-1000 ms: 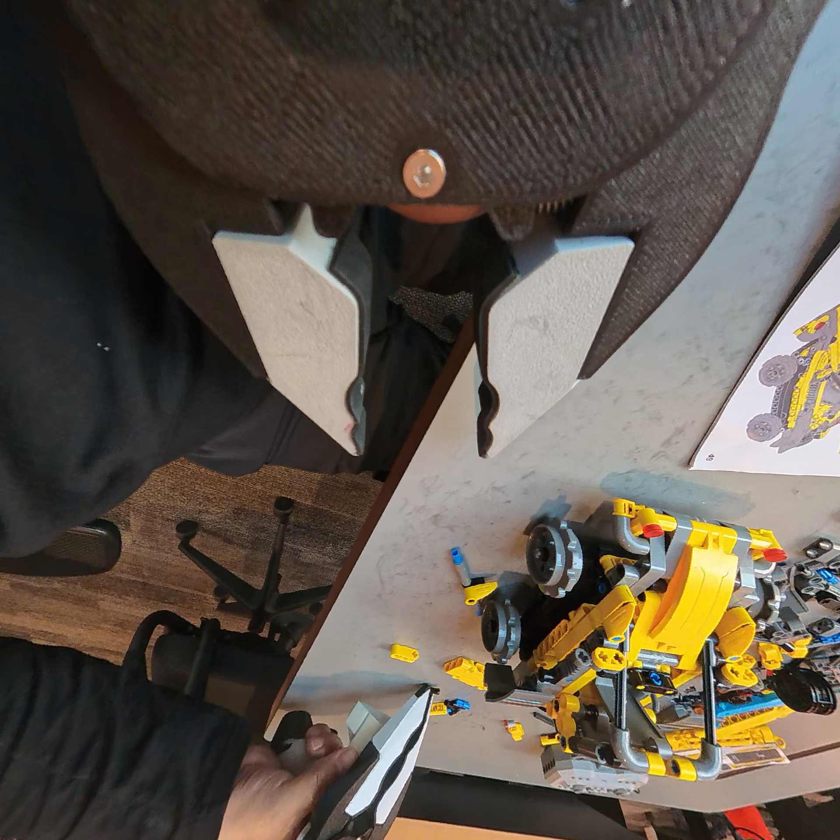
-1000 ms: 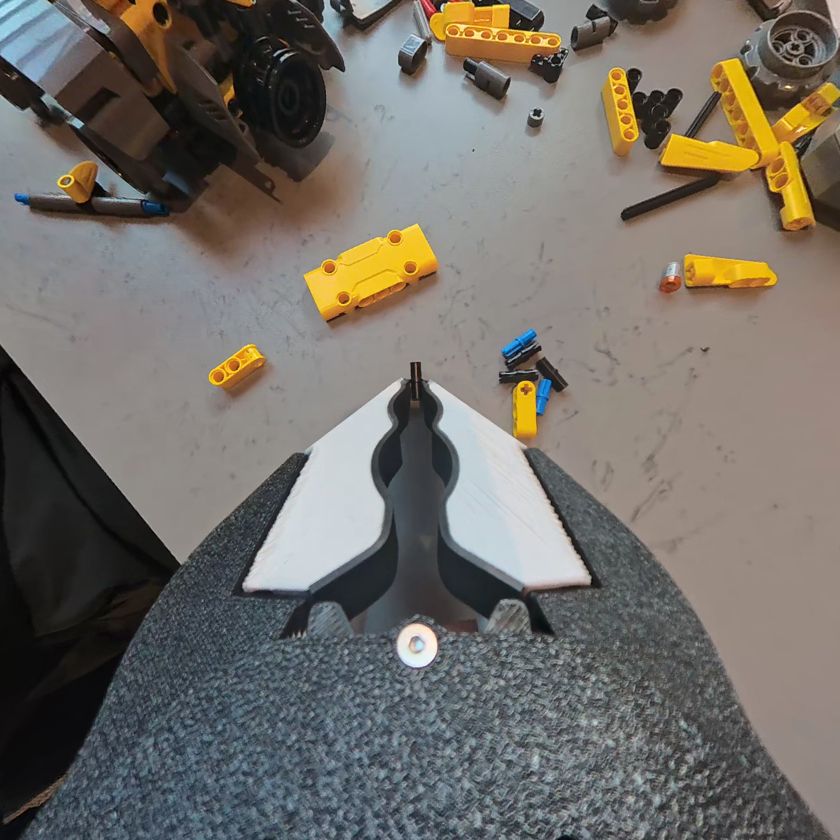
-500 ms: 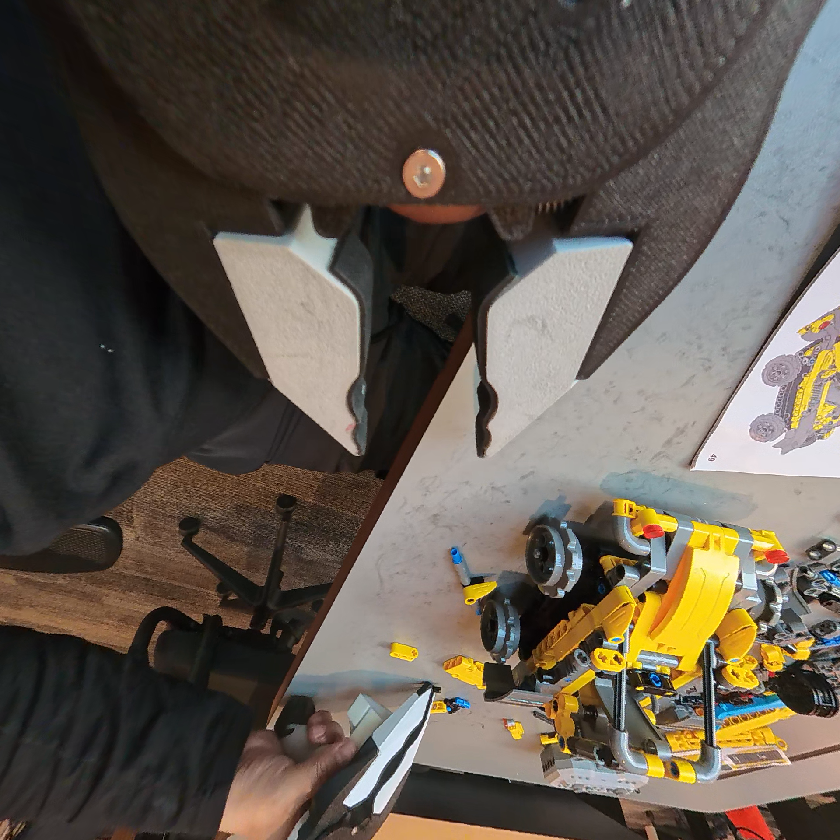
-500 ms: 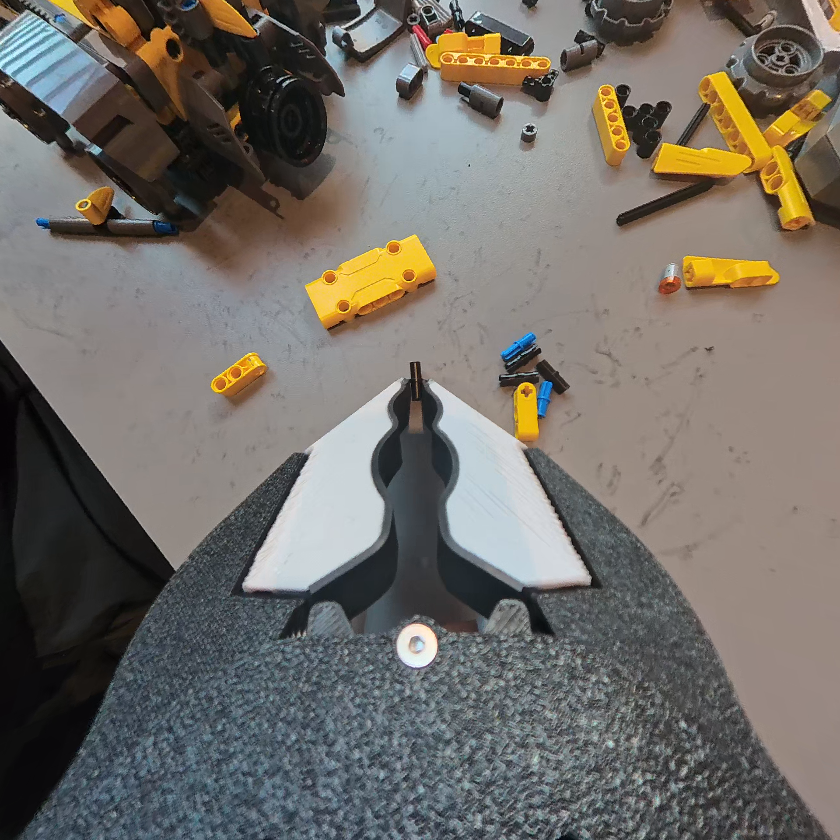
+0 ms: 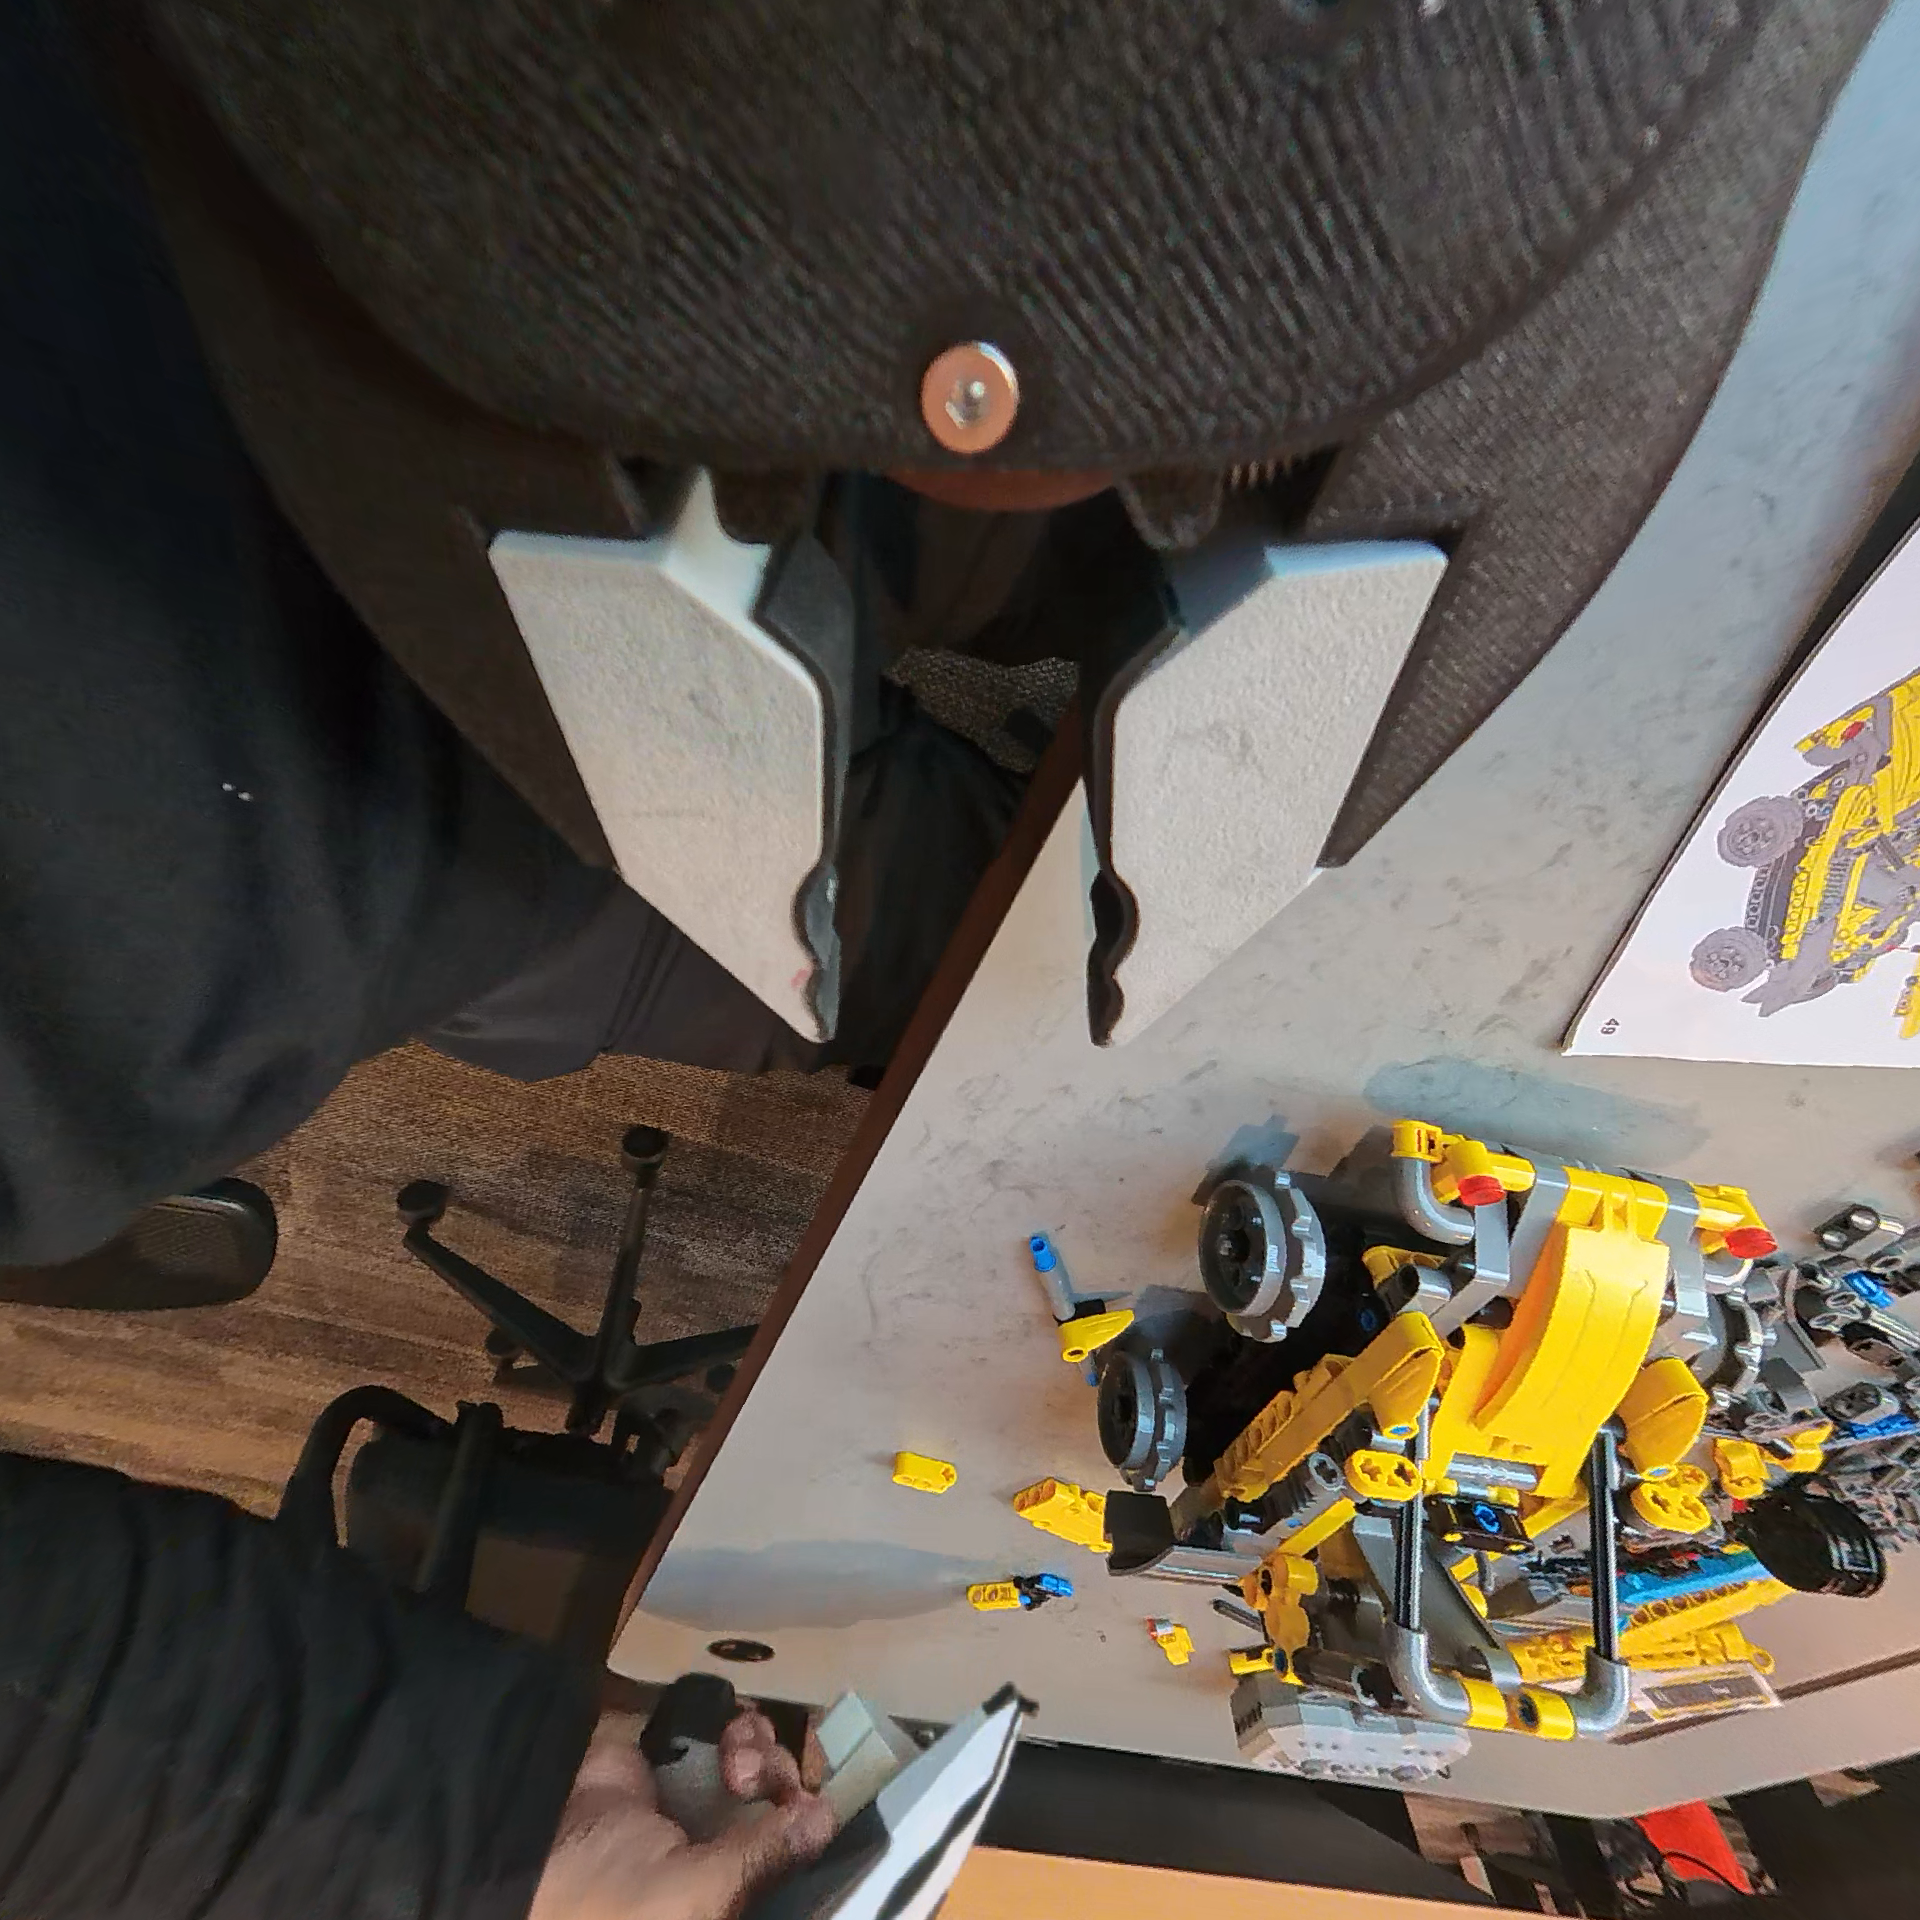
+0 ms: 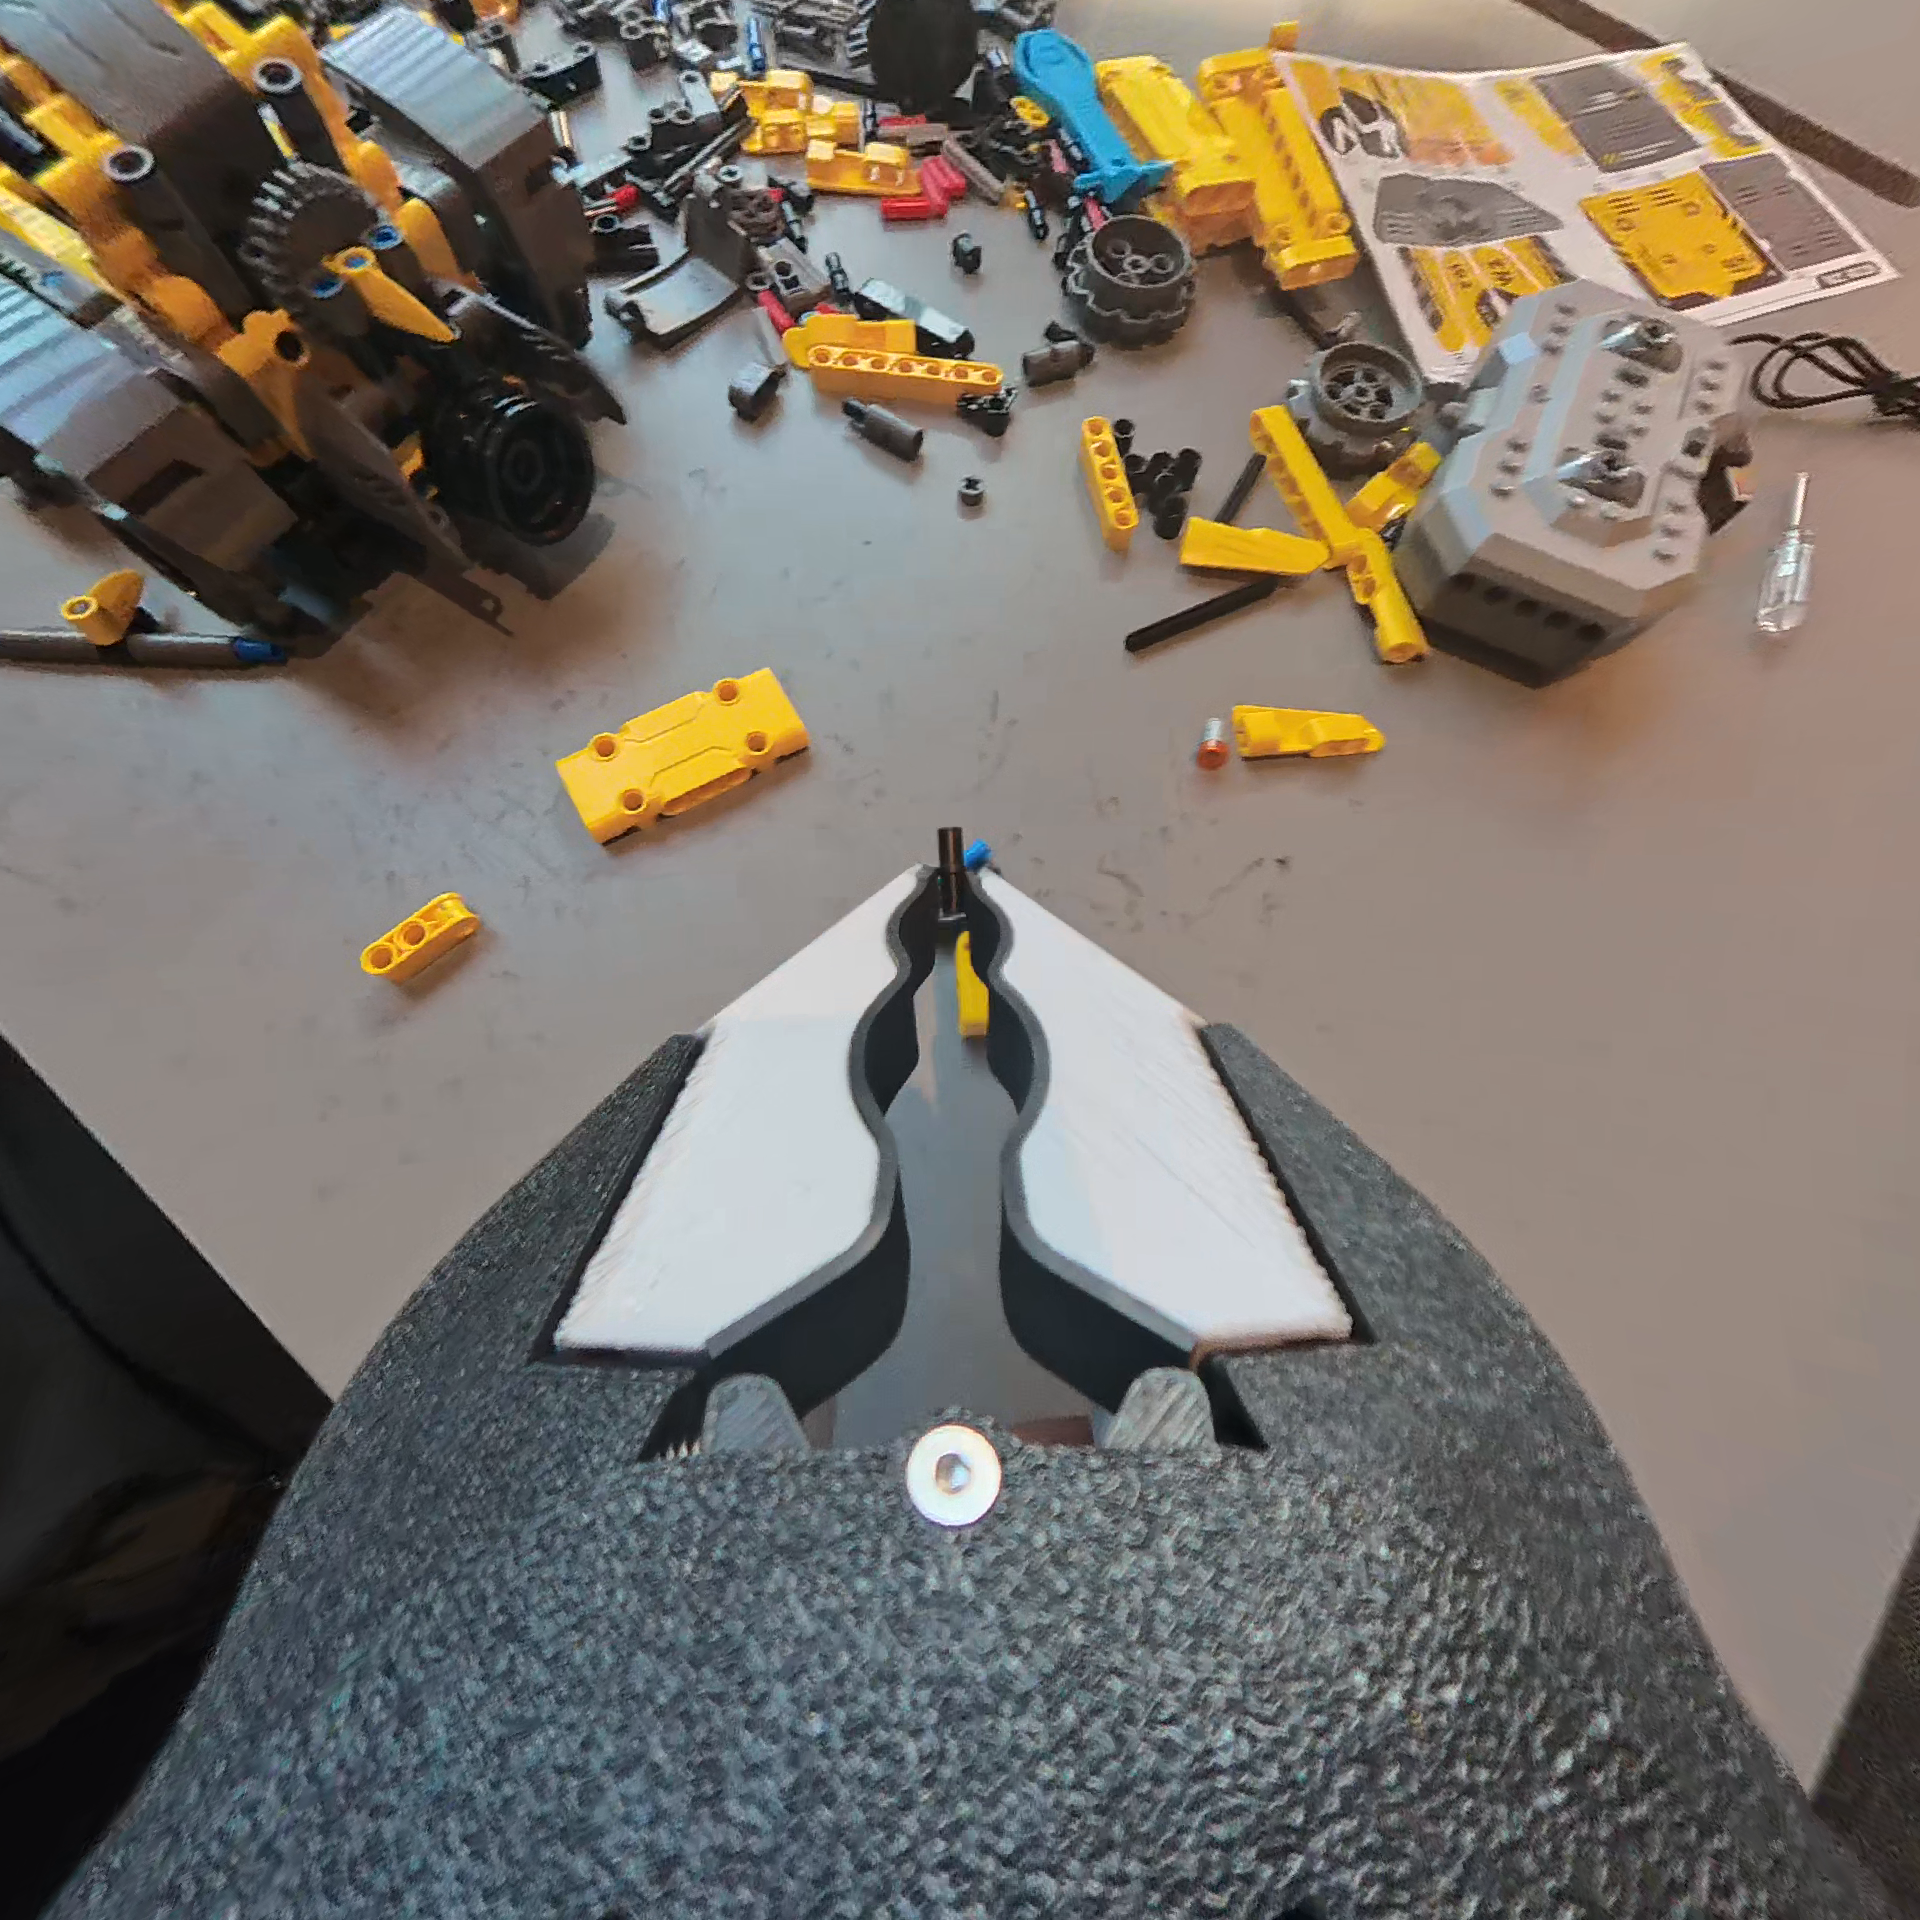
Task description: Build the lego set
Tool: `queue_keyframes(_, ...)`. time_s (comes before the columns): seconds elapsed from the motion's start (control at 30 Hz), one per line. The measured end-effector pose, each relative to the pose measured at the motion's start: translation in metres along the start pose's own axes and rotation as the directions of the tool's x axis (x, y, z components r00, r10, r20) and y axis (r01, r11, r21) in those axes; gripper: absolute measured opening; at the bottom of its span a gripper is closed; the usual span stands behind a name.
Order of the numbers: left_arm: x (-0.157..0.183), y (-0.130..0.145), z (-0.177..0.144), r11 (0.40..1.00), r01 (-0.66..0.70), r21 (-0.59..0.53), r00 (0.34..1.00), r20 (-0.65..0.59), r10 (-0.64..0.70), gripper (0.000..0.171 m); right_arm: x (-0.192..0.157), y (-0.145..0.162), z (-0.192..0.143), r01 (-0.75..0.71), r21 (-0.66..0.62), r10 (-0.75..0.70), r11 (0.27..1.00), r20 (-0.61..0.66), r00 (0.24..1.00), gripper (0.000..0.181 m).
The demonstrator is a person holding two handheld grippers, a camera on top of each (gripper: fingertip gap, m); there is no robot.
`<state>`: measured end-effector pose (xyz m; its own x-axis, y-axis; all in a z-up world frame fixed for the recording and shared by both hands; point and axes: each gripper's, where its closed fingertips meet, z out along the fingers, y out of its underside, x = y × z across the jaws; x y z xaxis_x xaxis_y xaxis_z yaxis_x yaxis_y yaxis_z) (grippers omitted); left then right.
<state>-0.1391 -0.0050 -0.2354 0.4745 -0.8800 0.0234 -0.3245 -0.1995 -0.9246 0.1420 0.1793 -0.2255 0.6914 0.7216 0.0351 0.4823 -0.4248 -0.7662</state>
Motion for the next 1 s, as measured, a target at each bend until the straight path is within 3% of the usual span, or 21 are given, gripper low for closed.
queue_keyframes(0.6,-0.001,0.003,0.002,1.0,0.0,-0.011,1.0,0.0,0.0,0.045,0.004,0.018,0.029,0.056,-0.182,-0.05,0.982,0.037,0.998,0.01)
queue_keyframes(0.77,-0.001,0.001,0.0,1.0,-0.003,-0.005,1.0,0.002,0.003,0.045,0.005,0.014,0.023,0.037,-0.145,-0.033,0.989,0.03,0.999,0.011)
queue_keyframes(1.0,0.001,0.0,0.0,1.0,-0.009,-0.003,1.0,0.001,0.009,0.046,-0.002,0.001,0.007,-0.027,0.018,0.027,0.999,0.008,1.0,0.011)
